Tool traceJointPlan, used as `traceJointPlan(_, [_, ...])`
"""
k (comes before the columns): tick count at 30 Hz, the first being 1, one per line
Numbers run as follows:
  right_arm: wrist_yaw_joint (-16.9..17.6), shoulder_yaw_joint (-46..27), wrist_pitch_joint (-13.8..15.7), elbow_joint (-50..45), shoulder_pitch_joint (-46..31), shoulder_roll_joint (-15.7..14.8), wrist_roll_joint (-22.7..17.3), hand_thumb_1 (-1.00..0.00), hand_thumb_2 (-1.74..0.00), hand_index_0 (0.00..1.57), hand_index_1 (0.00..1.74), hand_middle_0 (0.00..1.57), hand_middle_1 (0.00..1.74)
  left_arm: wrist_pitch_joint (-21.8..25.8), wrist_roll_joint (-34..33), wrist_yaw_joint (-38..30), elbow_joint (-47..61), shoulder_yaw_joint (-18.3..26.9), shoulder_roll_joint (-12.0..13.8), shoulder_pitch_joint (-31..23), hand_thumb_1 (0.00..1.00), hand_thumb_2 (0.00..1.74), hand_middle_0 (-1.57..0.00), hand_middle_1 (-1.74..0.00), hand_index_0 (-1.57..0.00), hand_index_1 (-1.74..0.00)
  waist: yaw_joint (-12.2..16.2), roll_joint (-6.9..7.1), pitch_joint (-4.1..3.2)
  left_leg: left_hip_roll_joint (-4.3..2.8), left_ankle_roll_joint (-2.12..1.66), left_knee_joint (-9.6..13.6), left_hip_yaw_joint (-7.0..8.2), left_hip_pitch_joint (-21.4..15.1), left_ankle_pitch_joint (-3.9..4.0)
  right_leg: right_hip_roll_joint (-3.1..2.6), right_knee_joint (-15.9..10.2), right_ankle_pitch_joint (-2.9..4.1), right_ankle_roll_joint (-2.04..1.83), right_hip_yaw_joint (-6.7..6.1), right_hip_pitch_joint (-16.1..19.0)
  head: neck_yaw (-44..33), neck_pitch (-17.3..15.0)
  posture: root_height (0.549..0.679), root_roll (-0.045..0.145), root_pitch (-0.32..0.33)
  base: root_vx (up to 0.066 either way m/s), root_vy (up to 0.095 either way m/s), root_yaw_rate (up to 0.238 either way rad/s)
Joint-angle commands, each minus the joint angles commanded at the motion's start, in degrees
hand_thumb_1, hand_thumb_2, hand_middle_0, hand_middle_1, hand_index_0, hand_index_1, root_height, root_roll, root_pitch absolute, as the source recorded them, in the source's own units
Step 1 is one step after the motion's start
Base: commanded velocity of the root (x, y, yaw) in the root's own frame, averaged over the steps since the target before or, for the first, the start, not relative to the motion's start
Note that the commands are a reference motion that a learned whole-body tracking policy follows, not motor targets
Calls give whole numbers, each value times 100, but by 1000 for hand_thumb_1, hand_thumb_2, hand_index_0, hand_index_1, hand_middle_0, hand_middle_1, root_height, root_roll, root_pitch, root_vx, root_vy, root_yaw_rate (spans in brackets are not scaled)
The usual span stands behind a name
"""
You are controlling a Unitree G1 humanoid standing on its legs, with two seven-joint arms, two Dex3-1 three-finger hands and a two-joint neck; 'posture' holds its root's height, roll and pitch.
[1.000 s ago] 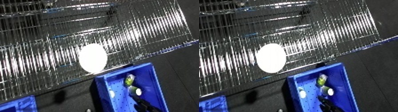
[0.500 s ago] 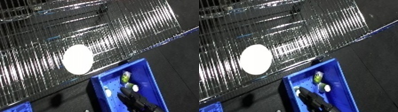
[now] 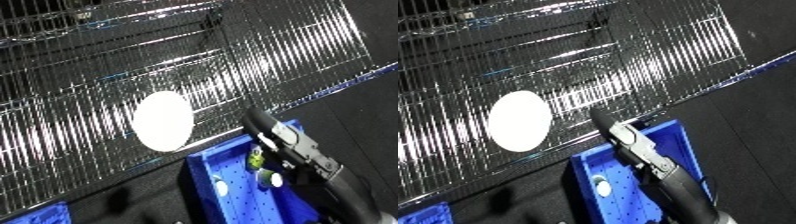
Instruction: Pick up the object and place it into the box
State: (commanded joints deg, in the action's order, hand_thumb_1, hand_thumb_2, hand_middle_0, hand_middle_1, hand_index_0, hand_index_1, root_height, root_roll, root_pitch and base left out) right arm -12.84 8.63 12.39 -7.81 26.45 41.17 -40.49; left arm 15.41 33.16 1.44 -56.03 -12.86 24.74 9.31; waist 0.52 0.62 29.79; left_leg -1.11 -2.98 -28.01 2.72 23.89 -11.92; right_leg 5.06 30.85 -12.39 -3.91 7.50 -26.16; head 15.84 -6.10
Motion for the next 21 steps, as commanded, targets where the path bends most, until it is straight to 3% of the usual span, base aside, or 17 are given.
traceJointPlan(10, [1068, 427, -177, 685, 1028, 2, 836, 0, 0, 0, 0, 0, 0, -143, -183, 24, 76, -180, -9, 134, 0, 0, 0, 0, 0, 0, -257, -103, 0, 61, 25, 1, -119, 52, 57, 62, 171, -86, 59, 96, -41, -31, 297, 653, 48, 117, 30, -13, 121])
traceJointPlan(21, [1985, 935, -557, 1972, 1685, 96, 1012, 0, 0, 0, 0, 0, 0, -174, -244, 28, 245, -459, -14, 175, 0, 0, 0, 0, 0, 0, -512, -218, 0, 144, 49, -38, -243, 257, 102, 138, 294, -115, 104, 210, -191, 237, 444, 651, 48, 131, 16, -6, 113])
